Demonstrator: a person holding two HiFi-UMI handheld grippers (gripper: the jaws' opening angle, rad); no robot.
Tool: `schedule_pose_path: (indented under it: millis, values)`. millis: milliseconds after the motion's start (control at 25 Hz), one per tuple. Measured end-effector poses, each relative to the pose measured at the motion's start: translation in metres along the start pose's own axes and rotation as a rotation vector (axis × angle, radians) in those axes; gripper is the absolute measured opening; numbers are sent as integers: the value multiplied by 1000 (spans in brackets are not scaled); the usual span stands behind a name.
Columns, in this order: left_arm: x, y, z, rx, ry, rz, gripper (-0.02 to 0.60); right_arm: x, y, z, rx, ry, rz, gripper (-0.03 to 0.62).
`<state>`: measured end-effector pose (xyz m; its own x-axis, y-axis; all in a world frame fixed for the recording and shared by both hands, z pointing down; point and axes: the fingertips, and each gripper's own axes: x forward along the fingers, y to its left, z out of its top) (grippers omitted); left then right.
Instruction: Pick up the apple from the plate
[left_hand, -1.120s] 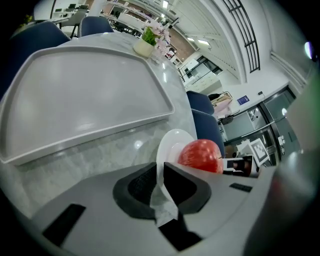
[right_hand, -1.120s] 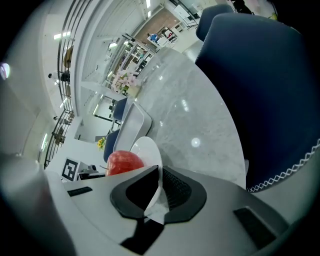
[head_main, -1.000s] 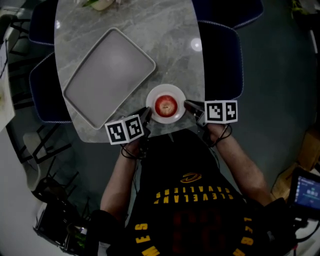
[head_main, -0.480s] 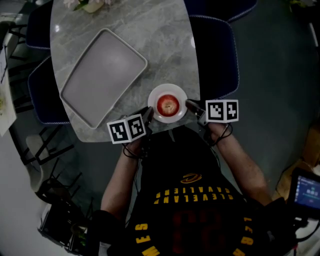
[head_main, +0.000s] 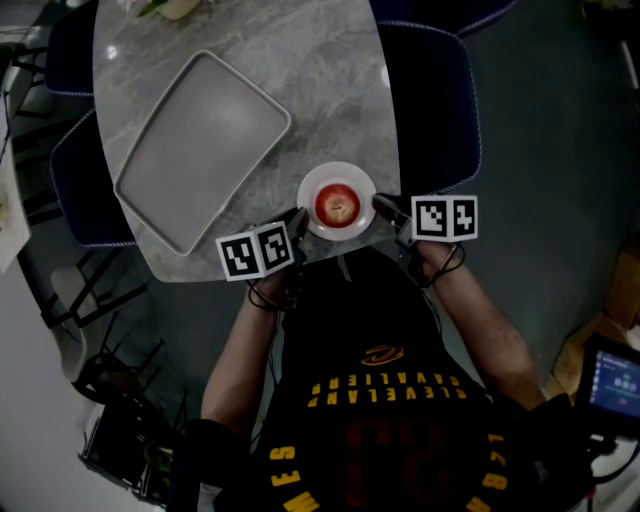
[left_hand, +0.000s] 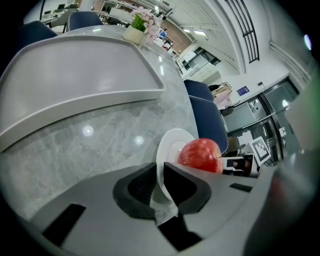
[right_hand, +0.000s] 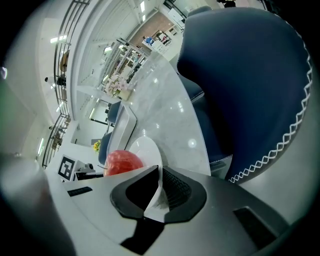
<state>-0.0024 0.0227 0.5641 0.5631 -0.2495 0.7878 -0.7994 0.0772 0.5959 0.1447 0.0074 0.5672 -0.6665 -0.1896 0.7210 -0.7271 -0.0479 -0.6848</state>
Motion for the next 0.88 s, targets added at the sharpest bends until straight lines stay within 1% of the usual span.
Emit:
schedule_pose_path:
  millis: [880]
  values:
    - [-1, -2, -5, -2, 8, -6, 48, -3, 1, 1, -19, -16, -13, 35]
